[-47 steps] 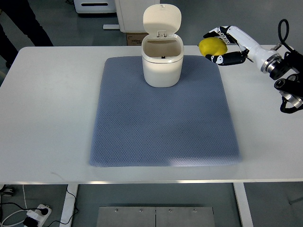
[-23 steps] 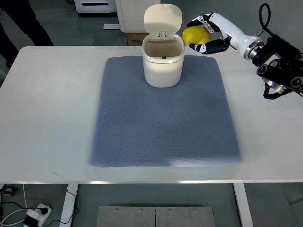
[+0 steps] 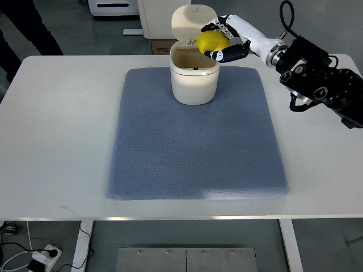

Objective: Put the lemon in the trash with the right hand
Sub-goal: 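Lift the lemon with the right hand and carry it over the bin, then open the right hand's fingers to drop the lemon into the bin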

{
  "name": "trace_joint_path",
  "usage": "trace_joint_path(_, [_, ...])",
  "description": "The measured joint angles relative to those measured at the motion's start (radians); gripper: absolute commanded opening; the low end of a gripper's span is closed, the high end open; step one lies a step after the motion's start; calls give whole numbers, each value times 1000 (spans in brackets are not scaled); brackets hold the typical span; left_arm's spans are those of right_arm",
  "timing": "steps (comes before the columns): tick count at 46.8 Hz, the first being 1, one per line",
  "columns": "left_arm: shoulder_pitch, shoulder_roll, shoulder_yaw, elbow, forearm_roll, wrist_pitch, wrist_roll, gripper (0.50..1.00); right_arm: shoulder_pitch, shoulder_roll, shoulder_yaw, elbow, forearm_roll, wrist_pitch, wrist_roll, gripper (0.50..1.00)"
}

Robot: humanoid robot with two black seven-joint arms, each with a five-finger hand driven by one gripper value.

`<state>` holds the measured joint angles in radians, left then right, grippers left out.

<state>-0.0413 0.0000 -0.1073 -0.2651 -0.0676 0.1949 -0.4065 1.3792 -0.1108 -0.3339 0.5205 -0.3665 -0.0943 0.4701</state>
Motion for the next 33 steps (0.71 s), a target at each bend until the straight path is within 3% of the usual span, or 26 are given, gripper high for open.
trace_joint_path(33, [0, 0, 0, 0, 0, 0, 0, 1000, -3, 111, -4, -144, -1, 36, -48, 500])
